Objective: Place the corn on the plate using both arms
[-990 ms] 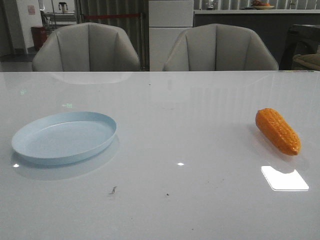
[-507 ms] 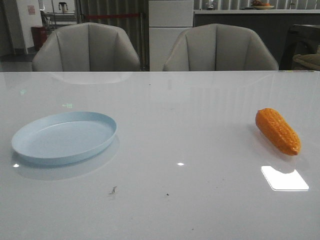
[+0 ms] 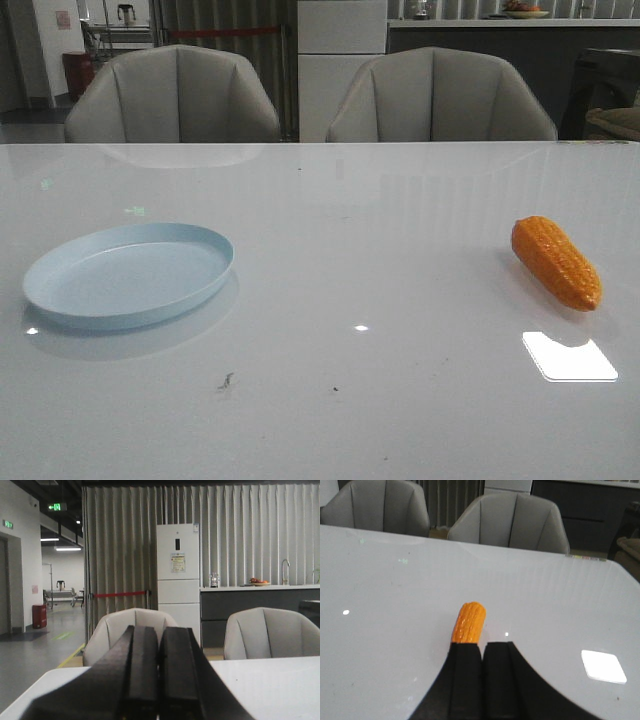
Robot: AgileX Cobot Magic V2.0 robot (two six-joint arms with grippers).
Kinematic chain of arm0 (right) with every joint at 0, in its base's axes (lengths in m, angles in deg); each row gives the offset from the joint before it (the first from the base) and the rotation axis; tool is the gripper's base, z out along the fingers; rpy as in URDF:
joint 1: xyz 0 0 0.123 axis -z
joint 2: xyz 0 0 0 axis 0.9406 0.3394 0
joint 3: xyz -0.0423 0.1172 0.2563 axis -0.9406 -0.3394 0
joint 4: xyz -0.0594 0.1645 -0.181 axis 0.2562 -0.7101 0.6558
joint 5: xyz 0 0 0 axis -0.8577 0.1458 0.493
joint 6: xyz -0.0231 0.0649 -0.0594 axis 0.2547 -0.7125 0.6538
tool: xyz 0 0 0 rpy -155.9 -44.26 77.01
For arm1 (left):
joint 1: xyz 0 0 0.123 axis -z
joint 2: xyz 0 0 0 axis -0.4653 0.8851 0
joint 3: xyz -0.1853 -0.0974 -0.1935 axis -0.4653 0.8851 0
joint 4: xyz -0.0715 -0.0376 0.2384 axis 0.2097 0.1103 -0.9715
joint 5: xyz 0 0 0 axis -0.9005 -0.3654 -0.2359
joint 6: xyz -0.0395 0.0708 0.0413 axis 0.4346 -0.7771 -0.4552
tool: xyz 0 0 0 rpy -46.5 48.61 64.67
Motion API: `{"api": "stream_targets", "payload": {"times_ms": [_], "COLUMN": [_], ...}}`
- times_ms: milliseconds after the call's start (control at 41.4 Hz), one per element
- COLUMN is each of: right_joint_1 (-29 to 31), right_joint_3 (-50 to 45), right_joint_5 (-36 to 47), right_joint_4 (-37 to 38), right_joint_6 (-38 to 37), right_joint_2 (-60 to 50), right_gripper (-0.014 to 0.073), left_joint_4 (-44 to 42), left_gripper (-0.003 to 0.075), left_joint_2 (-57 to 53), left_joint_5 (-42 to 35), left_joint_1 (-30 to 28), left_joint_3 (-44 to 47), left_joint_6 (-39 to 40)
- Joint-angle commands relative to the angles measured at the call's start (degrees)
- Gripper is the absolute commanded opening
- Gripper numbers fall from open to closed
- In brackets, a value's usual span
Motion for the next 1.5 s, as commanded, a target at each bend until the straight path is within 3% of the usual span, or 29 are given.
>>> {"api": "stream_targets", "payload": {"times_ms": [0,72,434,796,965,1158,1472], "right_joint_1": [-0.08,-0.08,-0.08,-0.08,-0.08,-0.08,-0.08], "right_joint_3": [1.45,3.16,24.83,42.35,43.45,43.45,43.39], "right_joint_5": [12.25,14.17,1.11,0.12,-0.22,-3.46,-14.36], "right_joint_4": [0.11,0.11,0.11,0.11,0.11,0.11,0.11], "right_joint_6": [0.37,0.37,0.37,0.37,0.37,0.37,0.37], "right_joint_2": [-1.32,-1.32,1.31,23.29,33.25,42.41,52.85], "right_gripper": [0.0057,0.0057,0.0057,0.0057,0.0057,0.0057,0.0057], "left_joint_4": [0.09,0.09,-0.13,-0.13,-0.13,-0.13,-0.13], "left_gripper": [0.0096,0.0096,0.0096,0.0096,0.0096,0.0096,0.0096], "left_joint_2": [-0.96,-0.85,2.16,25.13,35.29,43.40,50.37], "left_joint_5": [-5.80,-5.43,4.37,4.63,5.60,13.19,20.02], "left_joint_1": [-0.04,-0.04,-0.04,-0.04,-0.04,-0.04,-0.04], "left_joint_3": [-0.40,-2.71,-19.14,-38.82,-41.45,-41.45,-41.24], "left_joint_6": [0.44,0.44,0.44,0.44,0.44,0.44,0.44]}}
